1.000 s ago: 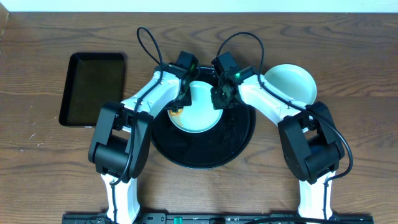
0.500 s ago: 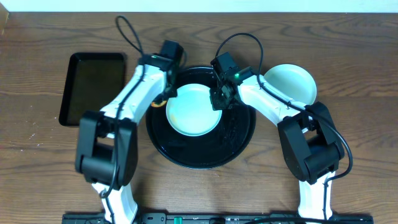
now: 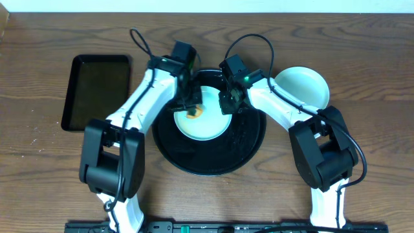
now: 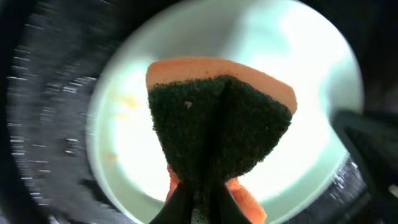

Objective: Clean dirty plates on tray and stack at the side
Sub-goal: 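Keep scrubbing the green plate while the right gripper holds its rim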

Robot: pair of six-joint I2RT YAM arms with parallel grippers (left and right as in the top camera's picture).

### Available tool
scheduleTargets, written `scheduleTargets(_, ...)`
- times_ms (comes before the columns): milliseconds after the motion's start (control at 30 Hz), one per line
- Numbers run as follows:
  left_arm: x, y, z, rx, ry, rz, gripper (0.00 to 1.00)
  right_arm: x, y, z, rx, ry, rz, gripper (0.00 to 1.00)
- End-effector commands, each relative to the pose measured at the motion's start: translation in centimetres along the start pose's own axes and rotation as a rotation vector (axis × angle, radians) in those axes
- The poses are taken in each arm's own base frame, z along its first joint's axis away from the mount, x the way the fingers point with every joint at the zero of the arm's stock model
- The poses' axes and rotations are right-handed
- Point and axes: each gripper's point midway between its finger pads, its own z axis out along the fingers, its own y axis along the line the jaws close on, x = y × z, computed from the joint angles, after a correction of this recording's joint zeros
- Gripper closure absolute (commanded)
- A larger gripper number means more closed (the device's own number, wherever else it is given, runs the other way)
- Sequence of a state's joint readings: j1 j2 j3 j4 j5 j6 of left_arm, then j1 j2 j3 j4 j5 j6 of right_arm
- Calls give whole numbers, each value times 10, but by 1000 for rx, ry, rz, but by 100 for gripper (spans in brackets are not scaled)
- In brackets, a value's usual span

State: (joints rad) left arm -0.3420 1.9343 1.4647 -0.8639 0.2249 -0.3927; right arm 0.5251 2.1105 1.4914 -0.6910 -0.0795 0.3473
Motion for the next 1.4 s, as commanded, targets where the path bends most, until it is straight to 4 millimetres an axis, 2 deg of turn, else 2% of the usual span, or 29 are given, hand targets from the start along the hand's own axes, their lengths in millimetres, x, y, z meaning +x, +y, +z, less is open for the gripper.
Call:
scheduleTargets(0,16,-19,9,41,44,35,92,4,-17,8,64,13,9,99)
scheduleTargets(167,23,1,26,-67,24,-21,92,4,-17,8,65,16,9,99)
scheduleTargets(300,26,6,34,-66,24,-27,92,4,-17,8,65,16,9,99)
scheduleTargets(500,20,4,45,-38,-22,-17,92,4,-17,8,65,15,9,99)
scheduleTargets(700,28,13,54,-58,-4,-11,92,4,-17,8,65,16,9,99)
scheduleTargets(767,27,22,53,-96,-12,-2,92,4,-17,8,65,16,9,99)
scheduleTargets(967,19,66,44,-292,-53,-31,92,5,-17,8,66,17,9,99)
scheduleTargets(1233,-9,126,14,-606,-207,-52,92,4,-17,8,65,16,9,99)
scheduleTargets(1367,-20,125,-2,-621,-251,-59,92,4,-17,8,65,16,9,99)
